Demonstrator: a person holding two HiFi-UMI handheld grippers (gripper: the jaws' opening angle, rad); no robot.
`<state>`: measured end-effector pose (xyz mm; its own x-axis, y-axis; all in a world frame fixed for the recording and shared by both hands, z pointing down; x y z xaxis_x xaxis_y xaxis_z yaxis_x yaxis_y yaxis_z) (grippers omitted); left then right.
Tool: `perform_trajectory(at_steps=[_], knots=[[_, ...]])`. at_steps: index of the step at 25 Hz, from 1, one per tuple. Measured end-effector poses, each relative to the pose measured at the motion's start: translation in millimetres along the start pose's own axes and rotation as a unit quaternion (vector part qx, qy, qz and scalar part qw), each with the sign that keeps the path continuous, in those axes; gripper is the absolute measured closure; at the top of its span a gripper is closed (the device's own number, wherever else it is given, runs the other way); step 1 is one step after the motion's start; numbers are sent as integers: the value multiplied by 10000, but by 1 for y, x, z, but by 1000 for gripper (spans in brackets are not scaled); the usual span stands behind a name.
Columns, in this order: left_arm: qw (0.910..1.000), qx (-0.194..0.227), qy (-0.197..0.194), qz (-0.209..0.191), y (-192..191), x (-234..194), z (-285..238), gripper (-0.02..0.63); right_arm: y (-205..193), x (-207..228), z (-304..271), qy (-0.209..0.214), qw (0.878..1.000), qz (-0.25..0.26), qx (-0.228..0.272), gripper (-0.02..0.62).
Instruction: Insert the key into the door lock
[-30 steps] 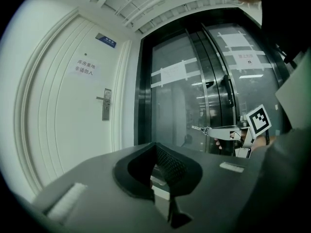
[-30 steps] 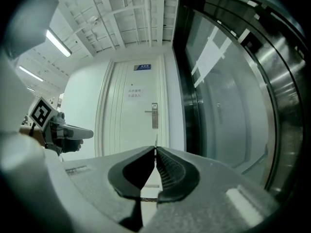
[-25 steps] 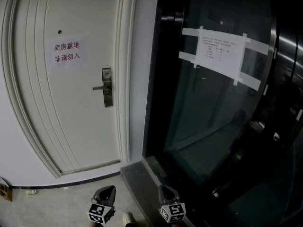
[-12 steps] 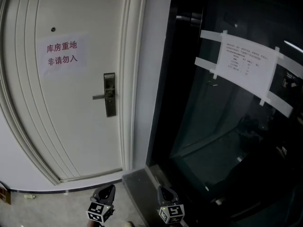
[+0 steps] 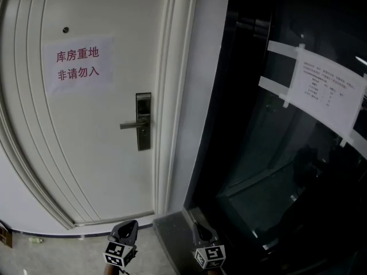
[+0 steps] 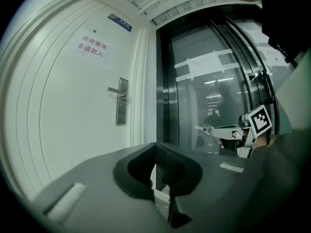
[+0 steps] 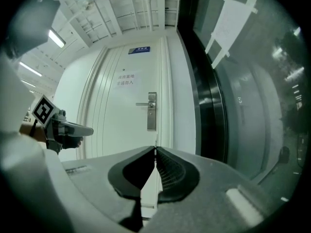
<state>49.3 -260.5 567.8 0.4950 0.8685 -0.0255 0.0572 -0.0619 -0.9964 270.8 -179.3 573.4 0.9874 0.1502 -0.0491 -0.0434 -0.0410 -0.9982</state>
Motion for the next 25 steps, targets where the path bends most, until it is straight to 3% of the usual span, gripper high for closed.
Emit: perform_trajectory(at_steps=[7,14,17,21,25], knots=[[9997,51,230,-34,4,-42,-3,604,31,-8,-44,128,9973,657,297,584],[9988,70,487,73,1,-76,3,604,68,-30,-87,375,9853,1496,733,584],[9980,104,613,94,0,-88,2,604,88,-39,-105,471,9742,1996,943,584],[9966,122,811,120,-2,-108,3,604,126,-54,-132,515,9454,2953,1277,584],[9952,130,961,116,-1,-126,1,604,152,-67,-161,552,9269,3394,1505,584]])
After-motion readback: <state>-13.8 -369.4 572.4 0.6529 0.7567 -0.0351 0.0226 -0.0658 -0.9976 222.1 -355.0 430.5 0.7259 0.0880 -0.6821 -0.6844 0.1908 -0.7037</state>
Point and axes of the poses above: the fingertips, and each gripper's own axes: z backward along the fingers, x to its right, y out of its top, the point moved 1 cm from there along z, backward along the fingers, and after that the axes turned 11 degrees about -y, right-handed, at the moved point
